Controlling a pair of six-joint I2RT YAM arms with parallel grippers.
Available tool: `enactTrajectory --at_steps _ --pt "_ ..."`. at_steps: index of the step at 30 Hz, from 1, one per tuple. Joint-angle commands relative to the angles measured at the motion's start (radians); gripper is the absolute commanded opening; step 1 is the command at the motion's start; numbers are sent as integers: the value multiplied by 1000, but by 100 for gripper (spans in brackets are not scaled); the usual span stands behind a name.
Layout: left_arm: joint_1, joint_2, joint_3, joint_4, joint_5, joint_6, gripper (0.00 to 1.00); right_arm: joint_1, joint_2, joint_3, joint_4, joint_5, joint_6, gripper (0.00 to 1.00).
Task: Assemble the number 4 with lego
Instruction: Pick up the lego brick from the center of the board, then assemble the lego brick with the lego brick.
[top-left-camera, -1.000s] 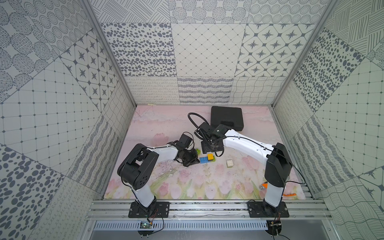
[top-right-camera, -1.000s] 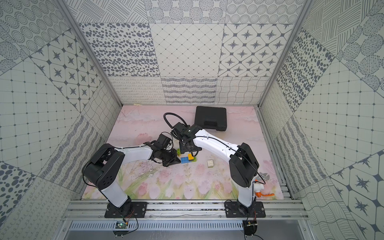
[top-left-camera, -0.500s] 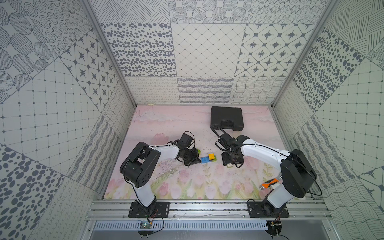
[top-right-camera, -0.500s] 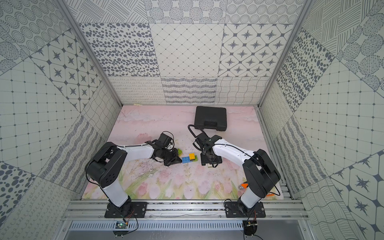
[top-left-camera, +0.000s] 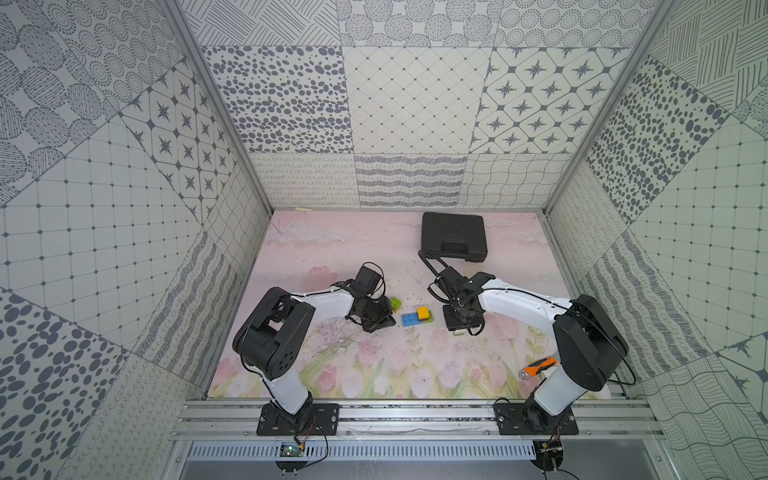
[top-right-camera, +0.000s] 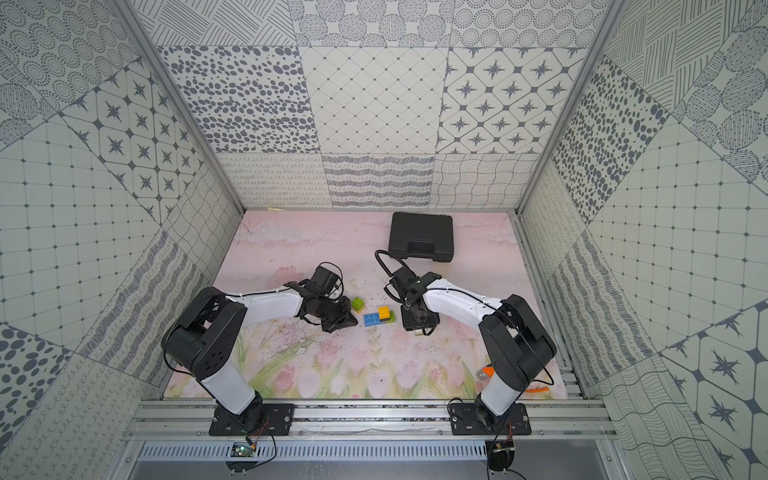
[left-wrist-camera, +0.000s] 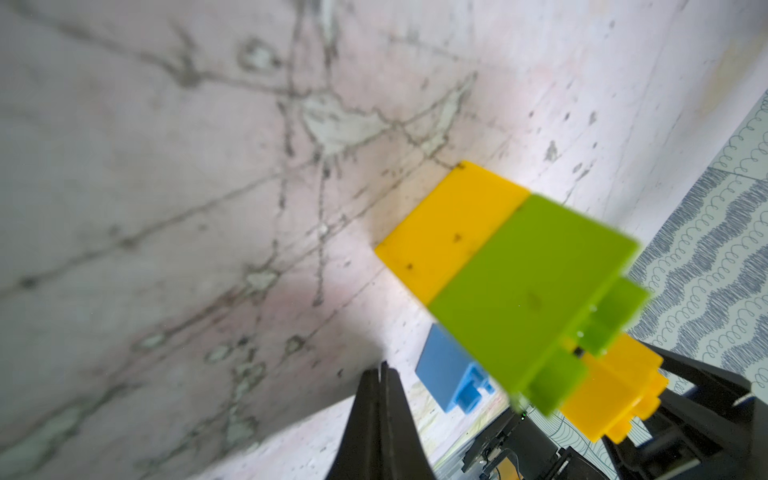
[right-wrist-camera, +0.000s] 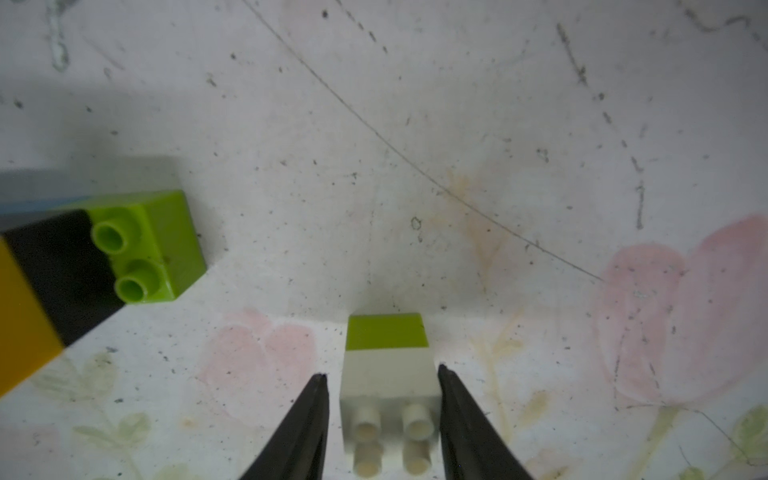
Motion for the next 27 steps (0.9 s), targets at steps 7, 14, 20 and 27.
enactTrajectory --at_steps 7,14,20,27 --pt "10 15 -25 -154 -138 25 1 -4 -67 38 -110 91 0 30" --pt "12 2 -50 -120 -135 9 0 111 -153 247 -285 123 74 28" --pt "26 -4 -76 -100 -145 -14 0 264 26 513 -287 101 145 26" --pt "75 -53 -155 -53 -145 -45 0 331 259 689 -282 77 146 24"
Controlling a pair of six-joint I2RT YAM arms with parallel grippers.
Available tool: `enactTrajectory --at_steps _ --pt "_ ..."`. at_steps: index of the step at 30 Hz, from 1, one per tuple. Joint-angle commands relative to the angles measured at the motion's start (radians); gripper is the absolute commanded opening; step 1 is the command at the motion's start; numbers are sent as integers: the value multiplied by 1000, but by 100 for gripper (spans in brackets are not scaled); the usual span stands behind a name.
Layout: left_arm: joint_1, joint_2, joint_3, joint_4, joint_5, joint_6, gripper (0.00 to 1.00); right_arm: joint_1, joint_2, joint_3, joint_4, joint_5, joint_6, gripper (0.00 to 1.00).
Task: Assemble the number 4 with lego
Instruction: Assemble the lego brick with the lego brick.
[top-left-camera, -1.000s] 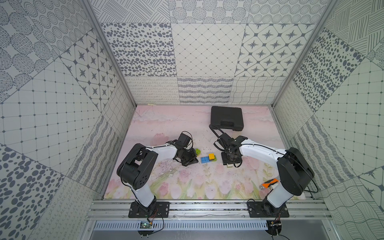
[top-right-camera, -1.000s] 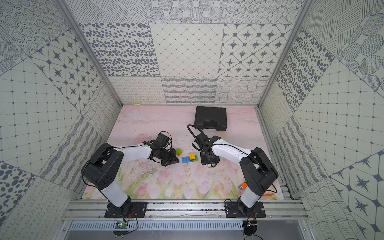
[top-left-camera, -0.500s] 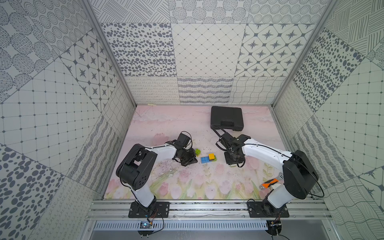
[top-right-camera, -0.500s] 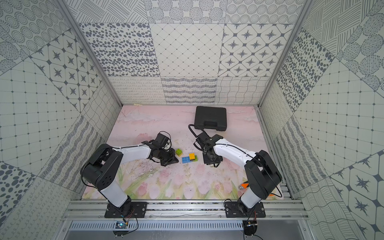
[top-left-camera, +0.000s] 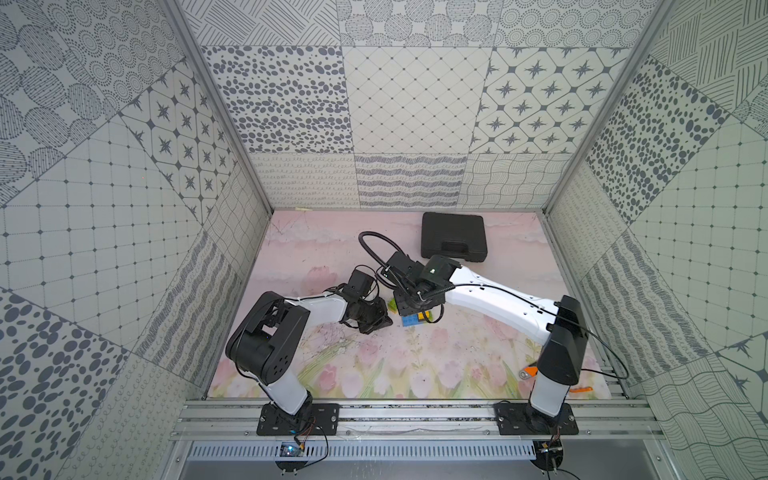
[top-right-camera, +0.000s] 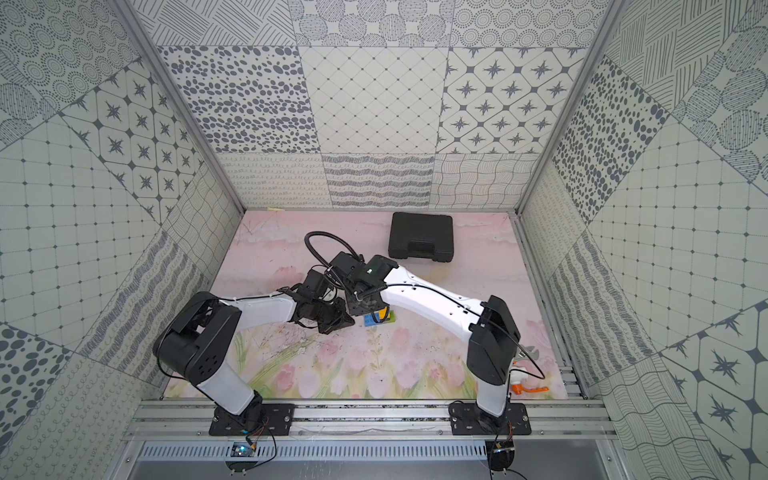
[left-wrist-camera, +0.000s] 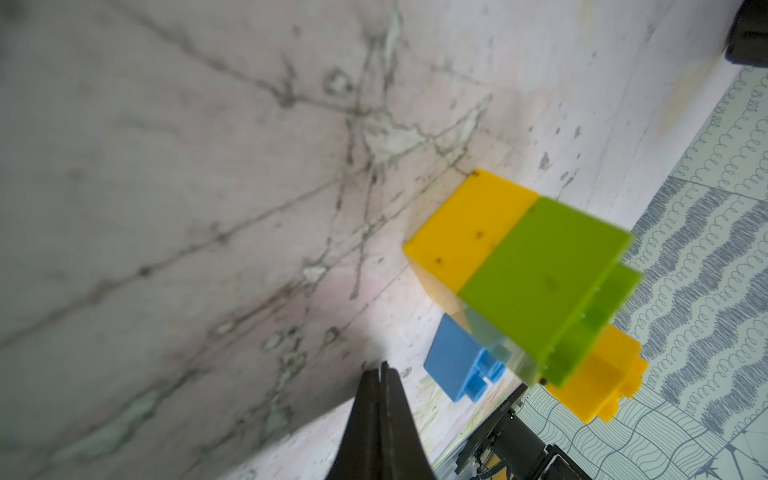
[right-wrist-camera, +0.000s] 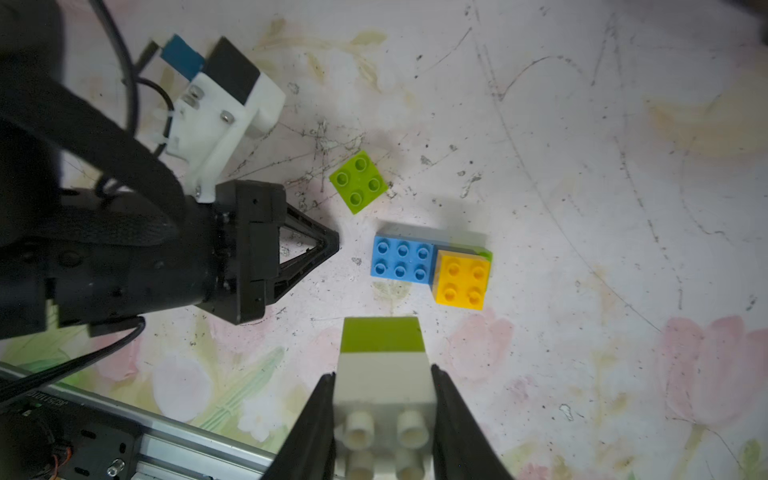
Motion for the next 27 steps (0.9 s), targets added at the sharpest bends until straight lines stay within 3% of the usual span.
enactTrajectory --at_steps 1,9,27 --pt "33 -8 -61 -156 -176 -25 0 4 68 50 -24 -1 18 24" --pt "57 -10 -86 -128 -157 -27 0 0 199 112 -42 -2 11 23" --pt "61 17 -87 -114 -133 -17 0 -45 253 82 -12 -28 -10 22"
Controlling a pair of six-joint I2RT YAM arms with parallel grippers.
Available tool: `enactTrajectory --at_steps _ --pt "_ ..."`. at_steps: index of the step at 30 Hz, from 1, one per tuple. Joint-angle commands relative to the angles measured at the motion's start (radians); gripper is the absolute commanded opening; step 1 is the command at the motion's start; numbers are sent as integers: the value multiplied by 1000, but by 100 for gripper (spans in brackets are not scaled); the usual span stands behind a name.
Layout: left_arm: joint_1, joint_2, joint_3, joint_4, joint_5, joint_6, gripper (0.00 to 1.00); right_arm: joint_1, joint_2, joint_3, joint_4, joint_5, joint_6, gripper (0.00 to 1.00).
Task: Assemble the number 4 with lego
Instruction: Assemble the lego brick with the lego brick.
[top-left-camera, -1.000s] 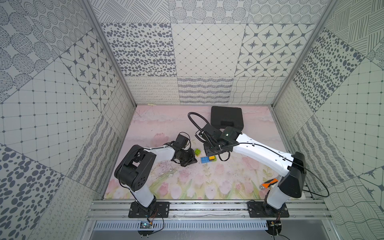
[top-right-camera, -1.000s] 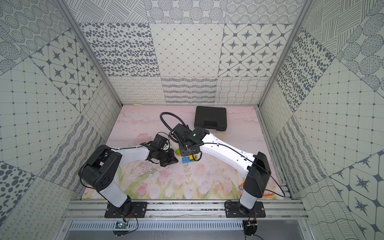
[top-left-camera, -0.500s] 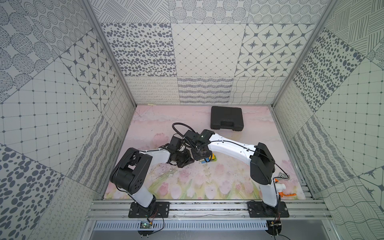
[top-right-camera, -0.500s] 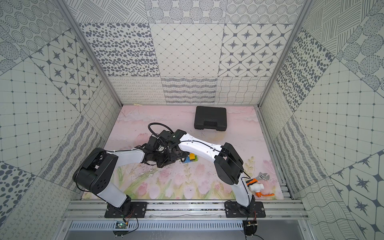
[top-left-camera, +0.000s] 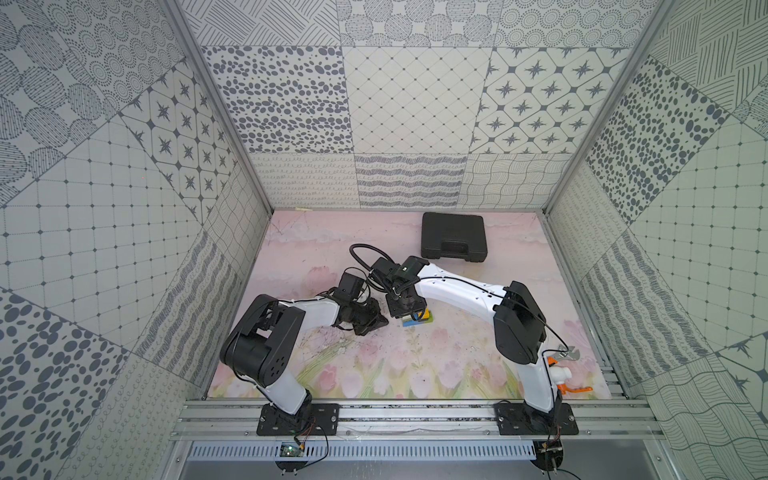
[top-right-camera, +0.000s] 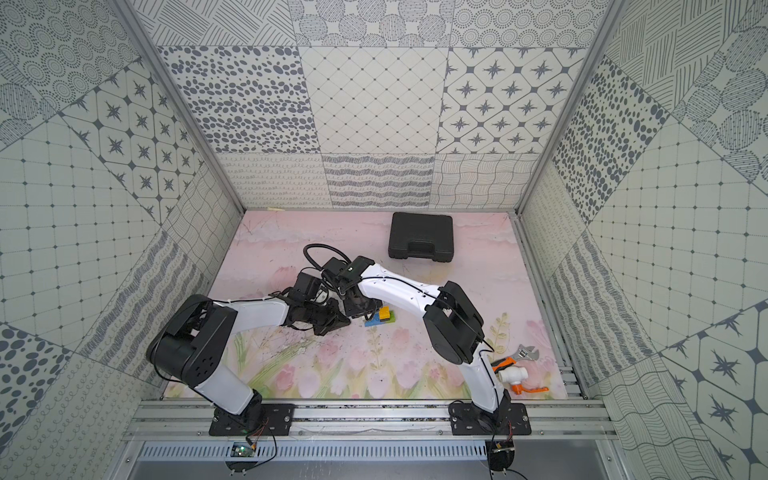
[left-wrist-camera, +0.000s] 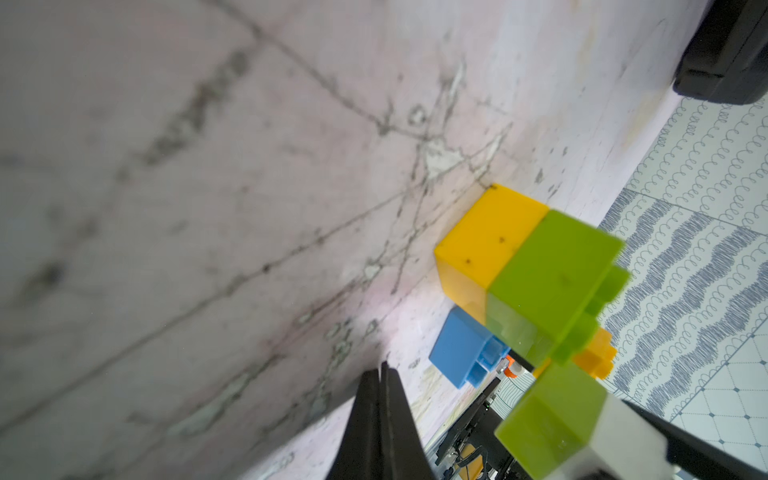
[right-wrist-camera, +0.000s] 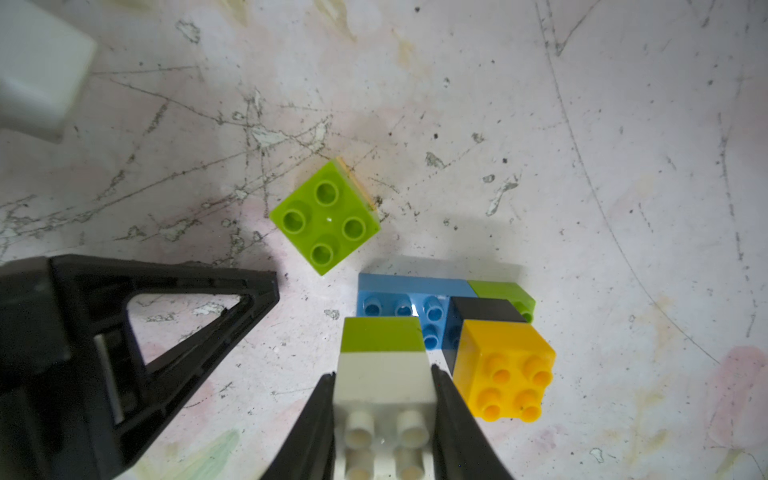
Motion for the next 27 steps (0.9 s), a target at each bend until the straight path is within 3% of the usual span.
enactTrajectory --at_steps 1,27 --pt "3 32 -18 -198 -204 -1 0 -1 29 -1 8 -8 -4 22" --pt "3 65 -3 -203 -188 9 0 -33 83 -73 47 -50 88 21"
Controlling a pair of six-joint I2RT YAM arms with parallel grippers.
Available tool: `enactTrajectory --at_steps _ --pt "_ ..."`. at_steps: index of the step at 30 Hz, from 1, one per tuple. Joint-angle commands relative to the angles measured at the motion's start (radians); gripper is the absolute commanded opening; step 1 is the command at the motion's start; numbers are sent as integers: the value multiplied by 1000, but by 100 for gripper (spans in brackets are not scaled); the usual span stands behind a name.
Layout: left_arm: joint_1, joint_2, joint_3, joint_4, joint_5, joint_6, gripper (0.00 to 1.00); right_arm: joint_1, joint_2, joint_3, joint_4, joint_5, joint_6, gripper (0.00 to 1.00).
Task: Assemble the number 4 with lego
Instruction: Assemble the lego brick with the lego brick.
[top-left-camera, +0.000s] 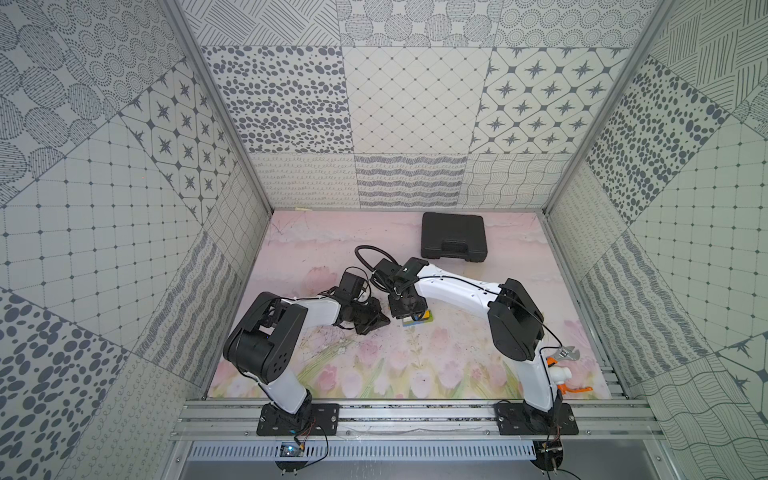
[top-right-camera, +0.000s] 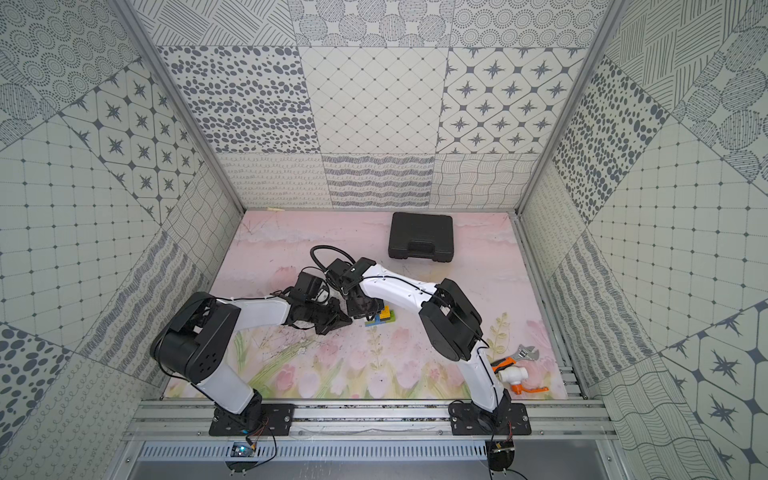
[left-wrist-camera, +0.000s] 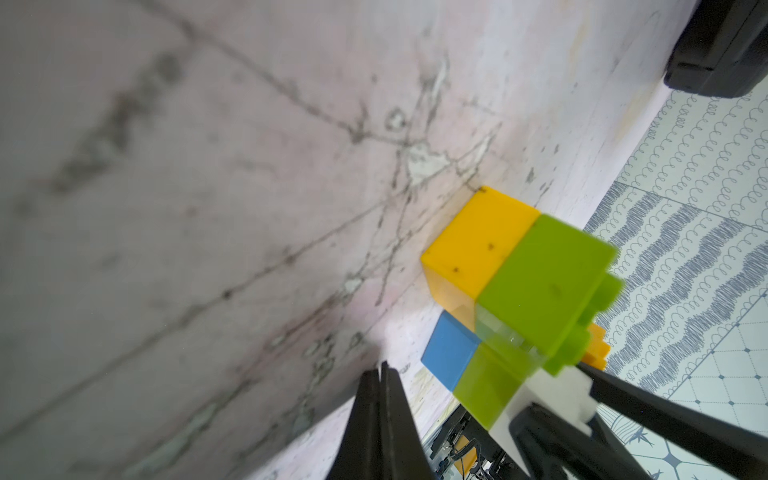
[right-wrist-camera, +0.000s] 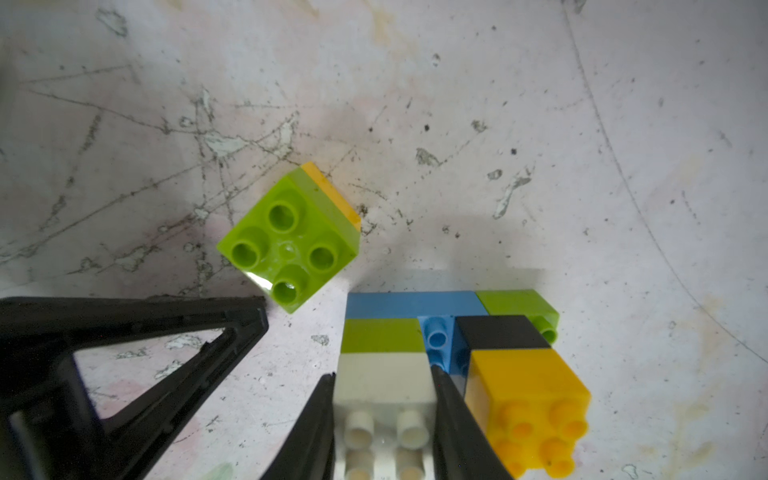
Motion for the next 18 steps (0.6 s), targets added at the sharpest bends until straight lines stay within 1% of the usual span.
enactTrajectory --at_steps 1,6,9,13,16,18 --pt "2 39 -12 -226 -220 9 0 -2 64 -36 9 -17 38 21" --pt "2 41 -5 -231 -214 15 0 10 113 -50 -3 -1 29 20" --pt "1 40 4 -241 -211 19 0 8 101 -67 -6 24 34 20" --pt "-8 40 14 -253 -212 21 0 -2 60 -78 4 32 35 23" --pt "-19 37 19 -257 -212 17 0 -12 45 -62 -12 31 31 28" --pt "-25 33 19 -258 -211 12 0 -17 32 -59 -12 31 26 29"
